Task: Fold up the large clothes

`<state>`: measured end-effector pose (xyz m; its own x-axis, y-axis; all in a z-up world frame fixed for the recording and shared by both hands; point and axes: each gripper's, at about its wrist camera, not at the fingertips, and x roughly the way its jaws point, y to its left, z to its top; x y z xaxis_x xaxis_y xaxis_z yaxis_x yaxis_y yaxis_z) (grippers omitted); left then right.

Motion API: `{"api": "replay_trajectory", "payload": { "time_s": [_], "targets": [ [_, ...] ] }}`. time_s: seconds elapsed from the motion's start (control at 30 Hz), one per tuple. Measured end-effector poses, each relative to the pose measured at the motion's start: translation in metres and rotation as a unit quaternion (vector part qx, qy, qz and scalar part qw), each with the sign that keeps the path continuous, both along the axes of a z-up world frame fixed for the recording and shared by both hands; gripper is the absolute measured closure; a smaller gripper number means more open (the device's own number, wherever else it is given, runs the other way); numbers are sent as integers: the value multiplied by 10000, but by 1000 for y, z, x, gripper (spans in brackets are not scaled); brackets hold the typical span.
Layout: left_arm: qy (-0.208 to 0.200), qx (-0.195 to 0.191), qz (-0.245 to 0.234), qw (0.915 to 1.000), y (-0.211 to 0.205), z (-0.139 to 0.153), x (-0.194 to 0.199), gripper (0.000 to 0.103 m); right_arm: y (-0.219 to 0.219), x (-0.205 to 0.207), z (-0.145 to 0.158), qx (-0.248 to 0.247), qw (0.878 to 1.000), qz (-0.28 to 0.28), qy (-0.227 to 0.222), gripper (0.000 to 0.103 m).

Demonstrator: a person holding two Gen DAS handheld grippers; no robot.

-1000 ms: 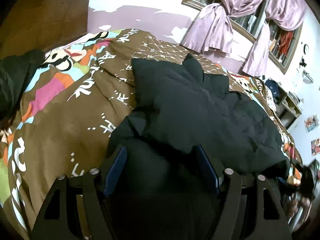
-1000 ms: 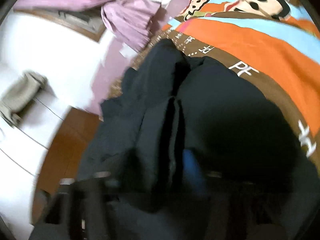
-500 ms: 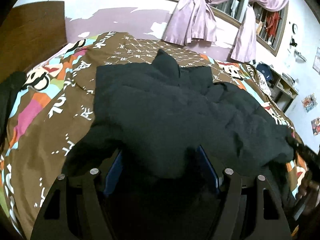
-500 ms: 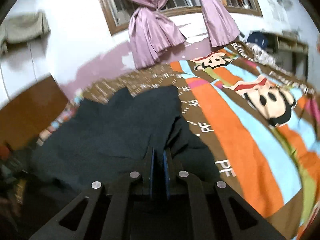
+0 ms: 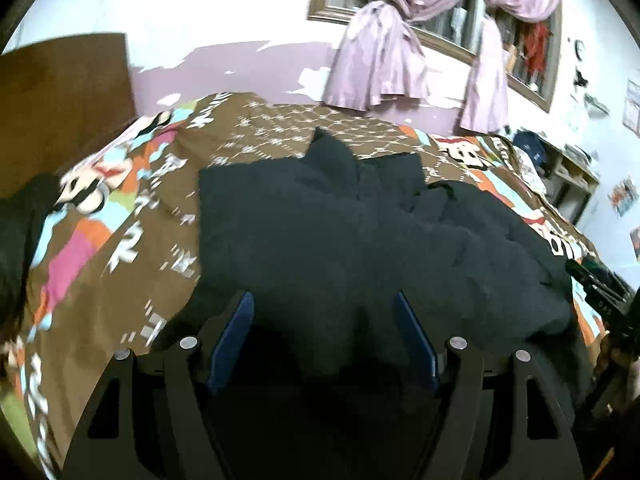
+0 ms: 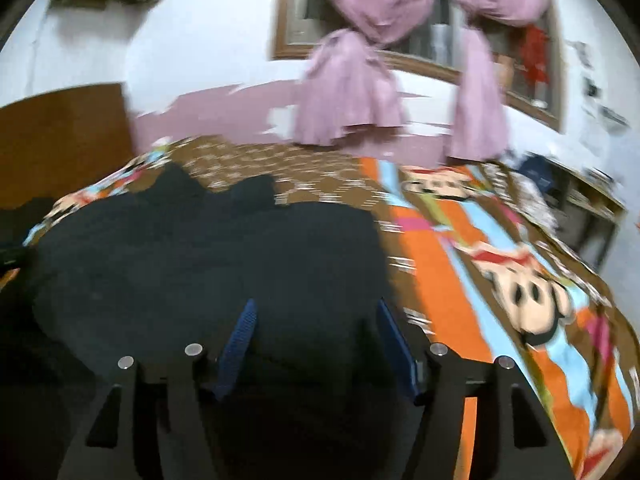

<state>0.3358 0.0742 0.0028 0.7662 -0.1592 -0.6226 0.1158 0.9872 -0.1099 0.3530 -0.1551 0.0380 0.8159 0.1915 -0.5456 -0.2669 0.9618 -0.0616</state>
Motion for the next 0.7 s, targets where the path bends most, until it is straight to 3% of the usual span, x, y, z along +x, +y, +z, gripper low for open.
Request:
{"api": "replay_trajectory", "payload": {
  "time_s": [0.07, 0.13, 0.27, 0.43, 0.7],
  "targets": [
    [154, 190, -123, 9996, -13, -2, 16, 37, 12, 8, -9, -32, 9993, 330, 170, 30],
    [305, 353, -257, 9986, -24, -9, 26, 37, 21, 16, -21, -5, 9976, 526, 448, 29],
    [647, 722, -572, 9936, -43, -30, 36, 37, 23, 18, -51, -54, 9963, 470, 717, 13],
    [792, 1126, -722, 9878, -52, -58, 36, 36, 21, 11, -72, -9, 9975, 556, 440, 13],
    [784, 1433, -664, 9843, -56, -88, 36, 35, 25, 12, -84, -83, 9971, 563, 498, 12]
  ]
}}
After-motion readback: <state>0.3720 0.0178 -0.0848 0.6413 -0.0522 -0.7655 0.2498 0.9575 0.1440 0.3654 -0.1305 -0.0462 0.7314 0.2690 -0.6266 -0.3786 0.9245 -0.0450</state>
